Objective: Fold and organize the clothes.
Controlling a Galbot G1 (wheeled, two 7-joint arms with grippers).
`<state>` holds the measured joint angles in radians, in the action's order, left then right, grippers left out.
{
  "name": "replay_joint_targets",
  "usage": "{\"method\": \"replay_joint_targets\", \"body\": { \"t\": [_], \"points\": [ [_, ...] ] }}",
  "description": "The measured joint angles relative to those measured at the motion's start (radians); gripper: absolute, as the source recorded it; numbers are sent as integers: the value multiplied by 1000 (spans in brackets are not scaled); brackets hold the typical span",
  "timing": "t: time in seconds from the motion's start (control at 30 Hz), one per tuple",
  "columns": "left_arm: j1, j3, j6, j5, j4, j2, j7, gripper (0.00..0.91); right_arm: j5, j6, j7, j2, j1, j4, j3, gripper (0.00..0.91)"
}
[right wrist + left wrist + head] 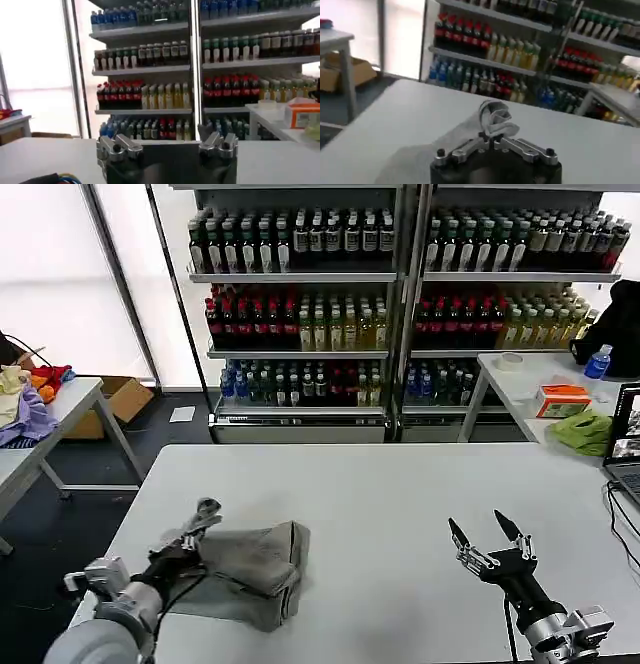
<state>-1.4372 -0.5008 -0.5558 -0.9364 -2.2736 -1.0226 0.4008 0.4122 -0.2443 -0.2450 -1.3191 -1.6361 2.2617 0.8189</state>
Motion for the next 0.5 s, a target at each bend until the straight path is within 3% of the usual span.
{"method": "replay_joint_targets", "body": {
  "t": [0.3, 0.33, 0.37, 0.4, 0.5],
  "points": [
    [57, 145, -11, -10, 7, -34, 5, 20, -3, -8, -1, -4, -5, 10, -3, 907],
    [61, 158, -12, -10, 10, -36, 3, 252, -3, -8, -1, -5, -5, 10, -3, 907],
    [66, 171, -13, -12, 14, -38, 2, 544, -3, -8, -1, -6, -5, 11, -3, 907],
    [72, 185, -13, -12, 19, -41, 0, 907, -3, -9, -1, -7, -6, 12, -3, 907],
    [85, 224, -15, -6, 39, -54, -10, 907, -2, -10, -2, -7, -7, 15, -1, 907]
  ]
}}
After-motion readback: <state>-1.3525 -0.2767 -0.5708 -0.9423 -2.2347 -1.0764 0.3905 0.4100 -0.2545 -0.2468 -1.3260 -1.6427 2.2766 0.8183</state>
